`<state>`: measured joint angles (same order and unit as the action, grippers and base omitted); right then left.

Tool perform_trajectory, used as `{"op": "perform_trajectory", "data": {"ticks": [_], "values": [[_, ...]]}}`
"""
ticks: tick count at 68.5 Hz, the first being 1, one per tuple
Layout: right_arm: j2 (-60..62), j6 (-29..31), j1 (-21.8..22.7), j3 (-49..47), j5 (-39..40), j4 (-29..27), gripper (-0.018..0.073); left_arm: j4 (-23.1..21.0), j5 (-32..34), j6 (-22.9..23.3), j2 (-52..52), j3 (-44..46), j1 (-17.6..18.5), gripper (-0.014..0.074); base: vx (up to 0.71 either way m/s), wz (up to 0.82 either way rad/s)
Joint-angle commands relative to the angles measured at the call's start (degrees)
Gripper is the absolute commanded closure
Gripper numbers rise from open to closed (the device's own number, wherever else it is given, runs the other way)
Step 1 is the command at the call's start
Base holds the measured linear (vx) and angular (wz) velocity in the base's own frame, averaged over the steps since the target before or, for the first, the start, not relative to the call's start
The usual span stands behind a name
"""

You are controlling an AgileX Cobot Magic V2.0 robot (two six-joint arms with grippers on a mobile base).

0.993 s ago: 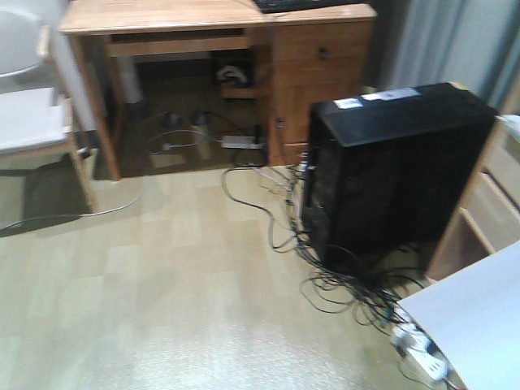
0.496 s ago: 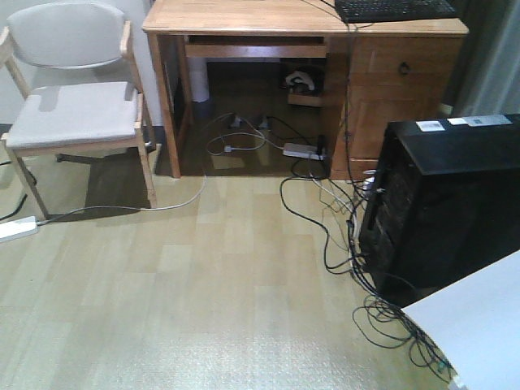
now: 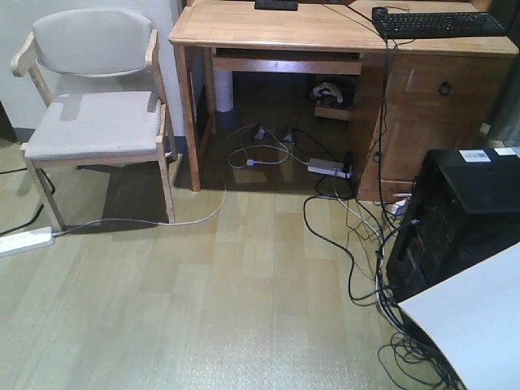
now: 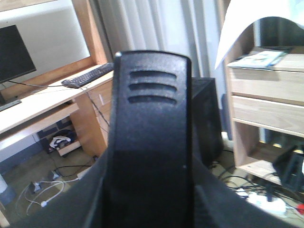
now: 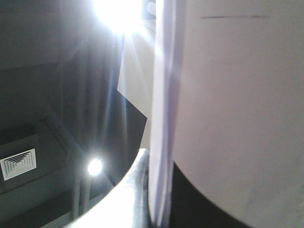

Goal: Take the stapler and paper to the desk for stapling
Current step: 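Turn the base toward the wooden desk holding stapler and paper, then drive the base up to the desk in front of the monitor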

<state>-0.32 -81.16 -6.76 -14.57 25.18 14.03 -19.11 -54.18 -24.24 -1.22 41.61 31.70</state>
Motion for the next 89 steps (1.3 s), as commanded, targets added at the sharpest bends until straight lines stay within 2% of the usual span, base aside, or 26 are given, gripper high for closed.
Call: {"op": "perform_trajectory", "data": {"ticks": [1, 89], "values": [[-0.9, 0.7, 0.3, -1.6, 2.7, 0.3, 0.0564, -1.4, 6.6, 0.3, 1.3, 1.4, 0.2, 0.0603, 0.3, 0.02], [-0.9, 0.7, 0.3, -1.6, 2.7, 0.3, 0.0564, -1.4, 6.6, 0.3, 1.3, 1.4, 0.2, 0.0603, 0.38, -0.01]]}}
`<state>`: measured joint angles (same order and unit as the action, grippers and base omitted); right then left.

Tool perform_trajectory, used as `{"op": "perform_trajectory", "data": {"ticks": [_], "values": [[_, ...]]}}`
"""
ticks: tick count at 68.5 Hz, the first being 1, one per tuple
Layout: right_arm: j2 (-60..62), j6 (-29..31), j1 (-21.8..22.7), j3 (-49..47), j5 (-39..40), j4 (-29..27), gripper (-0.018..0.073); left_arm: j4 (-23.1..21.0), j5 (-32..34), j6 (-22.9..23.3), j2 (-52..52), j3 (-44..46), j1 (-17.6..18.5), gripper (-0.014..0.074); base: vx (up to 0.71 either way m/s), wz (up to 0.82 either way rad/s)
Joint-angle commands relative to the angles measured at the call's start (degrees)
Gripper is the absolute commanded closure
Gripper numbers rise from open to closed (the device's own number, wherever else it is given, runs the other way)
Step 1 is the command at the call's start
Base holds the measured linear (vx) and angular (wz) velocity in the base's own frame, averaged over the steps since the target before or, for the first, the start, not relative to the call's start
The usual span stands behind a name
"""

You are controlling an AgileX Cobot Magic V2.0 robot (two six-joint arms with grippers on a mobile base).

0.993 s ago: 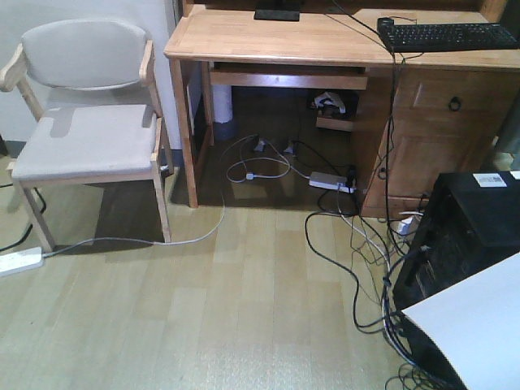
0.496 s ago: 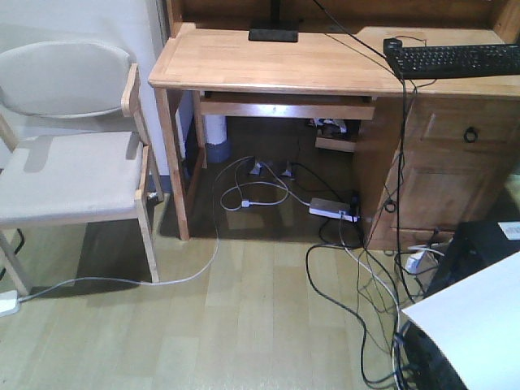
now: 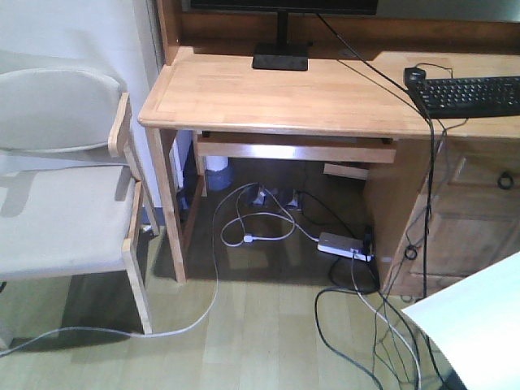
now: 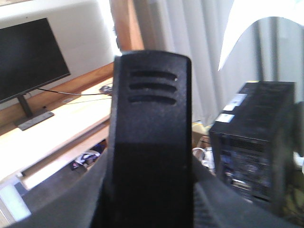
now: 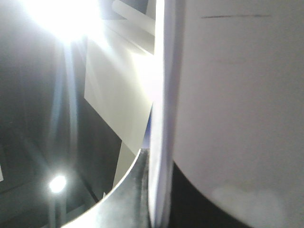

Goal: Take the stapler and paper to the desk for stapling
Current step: 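Drive the base up to the desk in front of the monitor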

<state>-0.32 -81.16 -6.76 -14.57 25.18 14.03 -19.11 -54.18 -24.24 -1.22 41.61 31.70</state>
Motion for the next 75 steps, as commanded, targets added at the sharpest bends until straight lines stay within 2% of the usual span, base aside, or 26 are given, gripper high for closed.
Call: {"op": "perform_trajectory", "data": {"ticks": [1, 75], "values": [[-0.9, 0.7, 0.3, -1.6, 2.7, 0.3, 0.0564, -1.4, 6.6, 0.3, 1.3, 1.4, 0.2, 0.0603, 0.41, 0.01], [-0.9, 0.7, 0.3, -1.6, 2.7, 0.3, 0.0564, -1.4, 6.6, 0.3, 1.3, 1.4, 0.2, 0.0603, 0.39, -0.06]]}}
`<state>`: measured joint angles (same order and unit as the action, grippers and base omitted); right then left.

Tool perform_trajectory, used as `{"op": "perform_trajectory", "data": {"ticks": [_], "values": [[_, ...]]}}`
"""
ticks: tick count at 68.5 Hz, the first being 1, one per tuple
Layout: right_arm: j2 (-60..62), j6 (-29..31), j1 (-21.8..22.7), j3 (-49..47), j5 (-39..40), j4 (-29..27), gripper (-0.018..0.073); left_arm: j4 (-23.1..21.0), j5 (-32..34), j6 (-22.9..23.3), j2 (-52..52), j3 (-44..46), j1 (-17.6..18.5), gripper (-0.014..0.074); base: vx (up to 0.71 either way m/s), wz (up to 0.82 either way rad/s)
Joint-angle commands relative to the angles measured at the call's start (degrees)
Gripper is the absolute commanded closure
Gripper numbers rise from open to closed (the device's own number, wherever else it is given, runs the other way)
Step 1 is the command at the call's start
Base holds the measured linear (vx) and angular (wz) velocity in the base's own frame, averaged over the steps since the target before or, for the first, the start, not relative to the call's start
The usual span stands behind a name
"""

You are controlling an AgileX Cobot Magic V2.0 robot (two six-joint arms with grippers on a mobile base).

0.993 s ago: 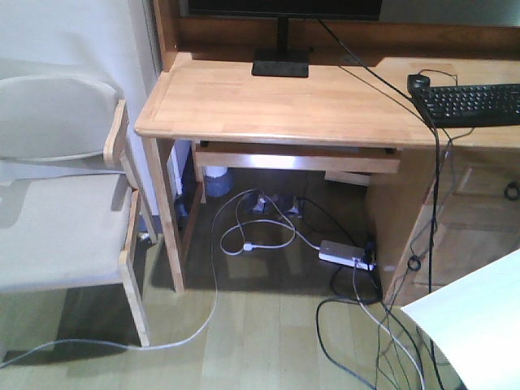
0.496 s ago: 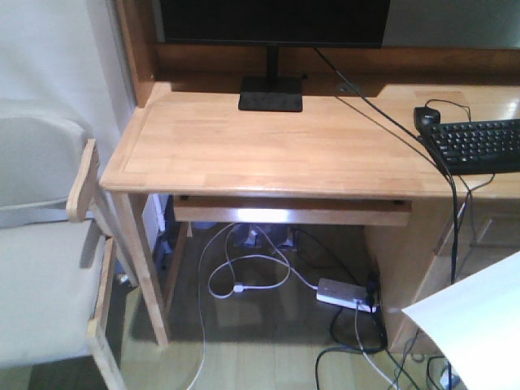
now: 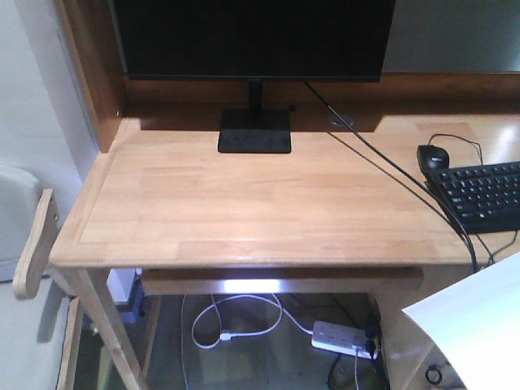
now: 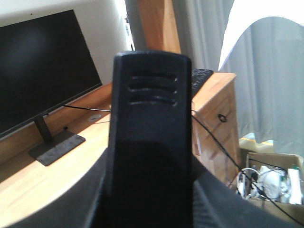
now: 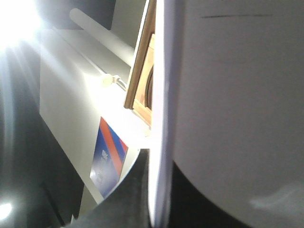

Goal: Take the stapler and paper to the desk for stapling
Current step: 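Drive the base up to the desk in front of the monitor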

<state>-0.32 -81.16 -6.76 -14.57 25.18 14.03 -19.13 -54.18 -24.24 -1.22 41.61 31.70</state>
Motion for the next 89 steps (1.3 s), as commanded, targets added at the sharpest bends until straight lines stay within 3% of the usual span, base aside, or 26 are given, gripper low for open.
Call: {"op": "perform_trajectory", "data": {"ticks": [1, 89], "values": [[-0.9, 0.7, 0.3, -1.6, 2.7, 0.3, 0.0564, -1.4, 6.6, 0.3, 1.3, 1.4, 0.2, 0.0603, 0.32, -0.04], [-0.9, 0.7, 0.3, -1.6, 2.6, 0.3, 0.0564, -1.4, 6.6, 0.3, 1.3, 1.4, 0.2, 0.0603, 0.19, 0.01]]}}
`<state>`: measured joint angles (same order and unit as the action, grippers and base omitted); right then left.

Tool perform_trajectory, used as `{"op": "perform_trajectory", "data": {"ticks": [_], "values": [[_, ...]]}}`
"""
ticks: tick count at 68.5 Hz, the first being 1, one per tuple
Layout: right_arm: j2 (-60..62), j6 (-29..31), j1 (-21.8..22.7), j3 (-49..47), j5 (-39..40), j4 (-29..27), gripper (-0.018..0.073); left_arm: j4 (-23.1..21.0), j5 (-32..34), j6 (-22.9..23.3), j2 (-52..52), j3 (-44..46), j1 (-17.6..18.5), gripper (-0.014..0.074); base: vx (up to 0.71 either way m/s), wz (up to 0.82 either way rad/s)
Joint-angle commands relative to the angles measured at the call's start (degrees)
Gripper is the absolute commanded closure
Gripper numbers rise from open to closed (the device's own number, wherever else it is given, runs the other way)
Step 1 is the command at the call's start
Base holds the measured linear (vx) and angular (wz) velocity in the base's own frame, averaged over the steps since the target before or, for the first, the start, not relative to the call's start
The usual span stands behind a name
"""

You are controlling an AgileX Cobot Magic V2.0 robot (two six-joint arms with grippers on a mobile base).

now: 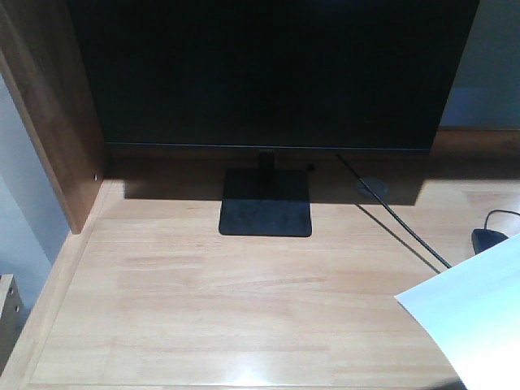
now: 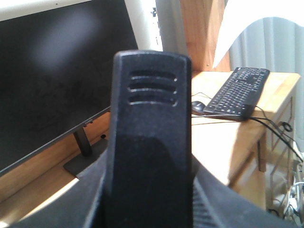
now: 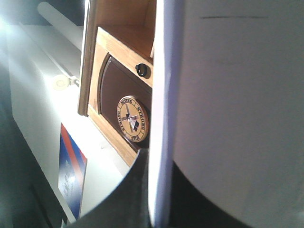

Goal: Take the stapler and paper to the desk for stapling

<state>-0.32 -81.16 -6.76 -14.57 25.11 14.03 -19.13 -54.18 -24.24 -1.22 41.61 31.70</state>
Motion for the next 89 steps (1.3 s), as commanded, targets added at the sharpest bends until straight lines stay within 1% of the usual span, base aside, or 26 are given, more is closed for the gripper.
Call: {"op": "perform_trajectory", "data": {"ticks": [1, 89], "values": [[-0.9, 0.7, 0.3, -1.6, 2.7, 0.3, 0.0564, -1.4, 6.6, 0.3, 1.3, 1.4, 0.2, 0.0603, 0.08, -0.01], [-0.9, 0.7, 0.3, -1.6, 2.7, 0.3, 0.0564, -1.4, 6.6, 0.3, 1.3, 1.4, 0.2, 0.0603, 0.01, -0.01]]}}
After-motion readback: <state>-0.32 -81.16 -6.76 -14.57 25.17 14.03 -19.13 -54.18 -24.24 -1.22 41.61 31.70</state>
